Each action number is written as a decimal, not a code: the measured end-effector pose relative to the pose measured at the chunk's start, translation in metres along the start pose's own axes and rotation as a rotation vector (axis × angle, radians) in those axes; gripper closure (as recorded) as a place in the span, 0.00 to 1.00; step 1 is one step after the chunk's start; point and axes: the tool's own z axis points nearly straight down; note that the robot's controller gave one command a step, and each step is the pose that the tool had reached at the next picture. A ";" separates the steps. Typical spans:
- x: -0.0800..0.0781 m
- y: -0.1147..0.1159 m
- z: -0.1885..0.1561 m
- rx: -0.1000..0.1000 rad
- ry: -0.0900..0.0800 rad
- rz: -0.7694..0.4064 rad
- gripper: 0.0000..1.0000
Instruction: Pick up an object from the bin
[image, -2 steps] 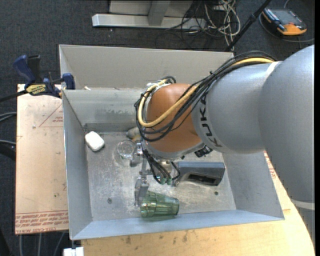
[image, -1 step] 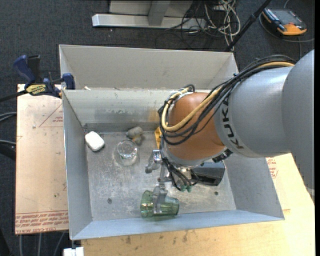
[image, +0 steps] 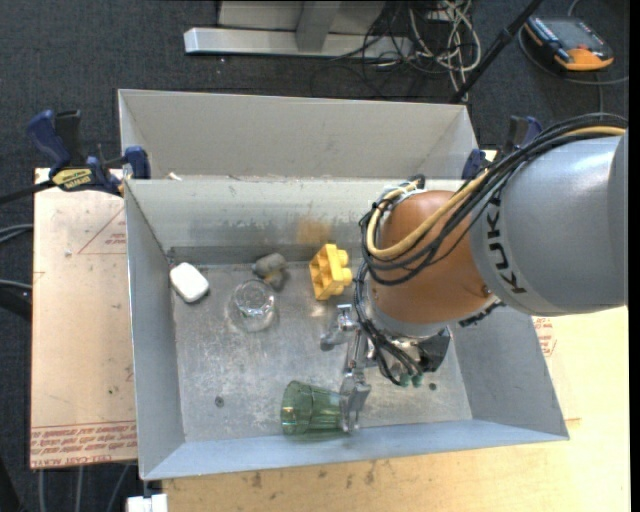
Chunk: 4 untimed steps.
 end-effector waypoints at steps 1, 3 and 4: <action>0.000 -0.002 0.000 0.000 -0.002 -0.011 0.00; 0.002 -0.013 0.028 -0.002 -0.001 -0.020 0.00; 0.001 0.013 0.024 -0.002 -0.003 -0.038 0.00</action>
Offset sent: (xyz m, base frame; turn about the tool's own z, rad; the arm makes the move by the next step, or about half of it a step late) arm -0.0003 -0.0327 -0.0364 0.0552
